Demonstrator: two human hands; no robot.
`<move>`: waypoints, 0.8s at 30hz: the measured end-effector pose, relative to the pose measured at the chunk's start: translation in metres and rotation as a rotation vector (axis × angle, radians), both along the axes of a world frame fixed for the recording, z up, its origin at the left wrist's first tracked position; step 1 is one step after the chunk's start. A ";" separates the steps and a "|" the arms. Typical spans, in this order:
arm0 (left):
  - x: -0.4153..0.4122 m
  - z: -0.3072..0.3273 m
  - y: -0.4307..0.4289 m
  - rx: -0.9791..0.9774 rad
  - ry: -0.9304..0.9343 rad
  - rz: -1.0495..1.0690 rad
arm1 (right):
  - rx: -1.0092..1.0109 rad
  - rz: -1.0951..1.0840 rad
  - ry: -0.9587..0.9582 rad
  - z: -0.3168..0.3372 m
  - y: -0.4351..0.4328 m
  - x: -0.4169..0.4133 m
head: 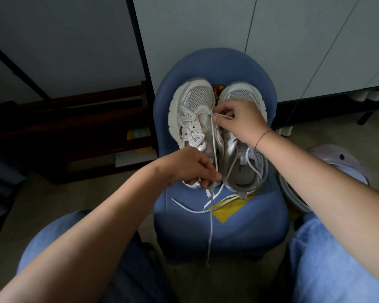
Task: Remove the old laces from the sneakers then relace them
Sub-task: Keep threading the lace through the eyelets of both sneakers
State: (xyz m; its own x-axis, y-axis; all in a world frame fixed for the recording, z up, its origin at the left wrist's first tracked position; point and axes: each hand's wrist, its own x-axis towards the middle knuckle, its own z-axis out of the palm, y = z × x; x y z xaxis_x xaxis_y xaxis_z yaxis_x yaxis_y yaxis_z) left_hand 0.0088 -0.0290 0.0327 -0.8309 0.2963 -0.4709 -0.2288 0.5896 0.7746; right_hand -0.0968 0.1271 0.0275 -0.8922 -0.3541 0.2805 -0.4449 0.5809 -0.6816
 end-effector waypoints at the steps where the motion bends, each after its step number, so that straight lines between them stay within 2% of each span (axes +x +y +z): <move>1: -0.001 0.000 0.000 -0.016 -0.001 -0.009 | -0.002 0.001 0.001 0.000 0.000 0.001; 7: -0.003 0.001 0.000 -0.039 -0.049 -0.083 | -0.005 -0.011 -0.010 0.002 0.000 0.002; 10: -0.002 -0.002 0.000 -0.023 -0.027 -0.046 | 0.004 -0.018 -0.010 0.001 0.000 0.002; 14: -0.006 0.002 -0.008 -0.009 0.125 0.112 | 0.040 -0.034 0.002 0.004 -0.001 0.006; 16: -0.009 0.007 -0.012 0.009 0.219 0.204 | 0.031 -0.046 -0.058 0.011 0.002 0.008; 18: -0.013 0.012 -0.014 0.170 0.256 0.328 | -0.201 -0.026 -0.281 0.026 0.007 0.016; 20: -0.016 0.016 -0.010 0.442 0.205 0.405 | -0.606 0.052 -0.633 0.045 0.015 0.027; 22: -0.015 0.018 0.000 0.649 0.137 0.381 | -0.945 0.174 -0.940 0.061 0.023 0.039; 24: -0.010 0.018 0.014 0.737 0.088 0.302 | -1.138 0.295 -1.111 0.072 0.028 0.049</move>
State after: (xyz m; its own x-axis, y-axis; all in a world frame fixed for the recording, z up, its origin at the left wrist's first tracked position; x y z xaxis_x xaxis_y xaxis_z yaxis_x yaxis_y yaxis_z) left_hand -0.0017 -0.0153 0.0503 -0.9498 0.2621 -0.1708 -0.2169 -0.1586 0.9632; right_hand -0.0479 0.1549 0.0994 -0.7650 -0.6120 -0.2006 0.5378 -0.4356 -0.7218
